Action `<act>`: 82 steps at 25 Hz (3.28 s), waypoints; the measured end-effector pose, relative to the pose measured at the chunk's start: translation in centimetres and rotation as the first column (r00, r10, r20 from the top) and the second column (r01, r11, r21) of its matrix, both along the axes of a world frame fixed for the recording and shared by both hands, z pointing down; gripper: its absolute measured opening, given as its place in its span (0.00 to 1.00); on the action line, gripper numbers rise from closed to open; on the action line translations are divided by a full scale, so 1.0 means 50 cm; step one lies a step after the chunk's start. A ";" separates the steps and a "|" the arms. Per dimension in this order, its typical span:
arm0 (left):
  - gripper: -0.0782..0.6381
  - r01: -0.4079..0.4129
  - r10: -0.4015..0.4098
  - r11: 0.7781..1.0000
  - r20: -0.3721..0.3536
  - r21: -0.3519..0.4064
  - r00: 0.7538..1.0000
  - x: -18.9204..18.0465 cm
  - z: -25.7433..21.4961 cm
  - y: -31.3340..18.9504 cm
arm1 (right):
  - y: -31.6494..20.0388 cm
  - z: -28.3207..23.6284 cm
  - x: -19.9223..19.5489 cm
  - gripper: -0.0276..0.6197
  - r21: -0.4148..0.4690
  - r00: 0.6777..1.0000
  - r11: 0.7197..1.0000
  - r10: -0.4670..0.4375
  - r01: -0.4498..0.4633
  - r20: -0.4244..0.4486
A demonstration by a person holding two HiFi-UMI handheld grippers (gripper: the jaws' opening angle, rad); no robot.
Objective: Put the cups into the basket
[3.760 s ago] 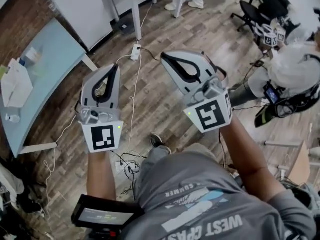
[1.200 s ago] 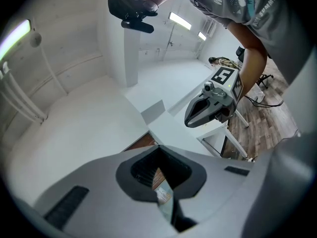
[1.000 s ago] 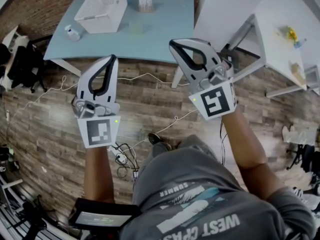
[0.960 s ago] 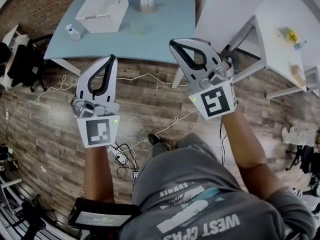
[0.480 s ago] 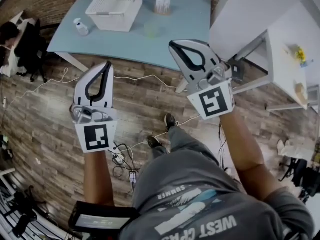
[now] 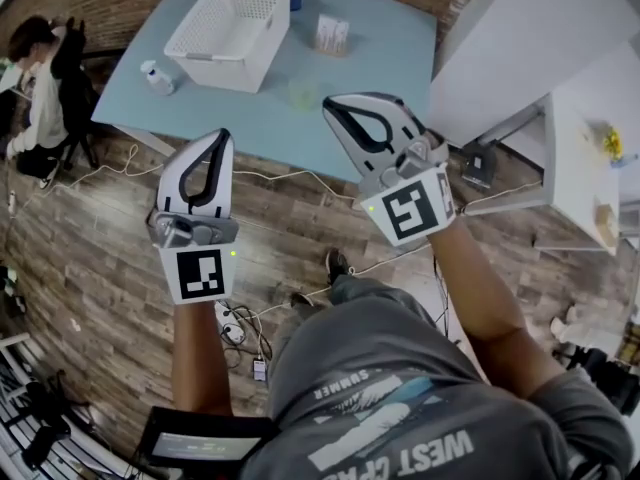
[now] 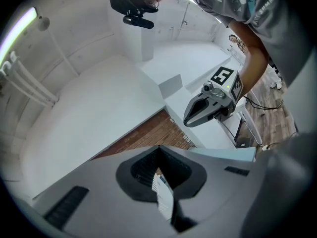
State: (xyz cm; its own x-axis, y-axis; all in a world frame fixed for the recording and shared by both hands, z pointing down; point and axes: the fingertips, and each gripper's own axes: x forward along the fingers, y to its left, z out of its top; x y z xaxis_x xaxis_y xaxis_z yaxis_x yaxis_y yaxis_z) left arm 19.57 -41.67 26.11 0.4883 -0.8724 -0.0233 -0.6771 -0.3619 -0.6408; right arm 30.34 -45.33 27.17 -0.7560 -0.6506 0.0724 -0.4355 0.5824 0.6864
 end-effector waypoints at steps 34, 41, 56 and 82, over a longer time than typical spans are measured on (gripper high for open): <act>0.11 -0.126 0.129 0.985 0.023 -0.120 0.991 0.000 0.126 -0.355 | -0.329 0.458 -0.072 0.23 -0.486 0.948 0.867 -0.054 -0.111 -0.314; 0.11 -0.058 0.063 0.989 0.029 -0.139 0.998 -0.018 0.124 -0.405 | -0.358 0.582 -0.068 0.23 -0.519 0.834 0.844 -0.187 -0.133 -0.519; 0.11 0.053 -0.048 0.992 0.048 -0.111 0.998 -0.030 0.120 -0.476 | -0.370 0.681 -0.059 0.09 -0.558 0.615 0.826 -0.402 -0.075 -0.678; 0.11 0.076 -0.075 0.996 0.012 -0.036 0.997 -0.194 0.058 -0.622 | -0.679 0.190 -0.250 0.09 -0.313 0.818 0.949 -0.163 -0.022 -0.552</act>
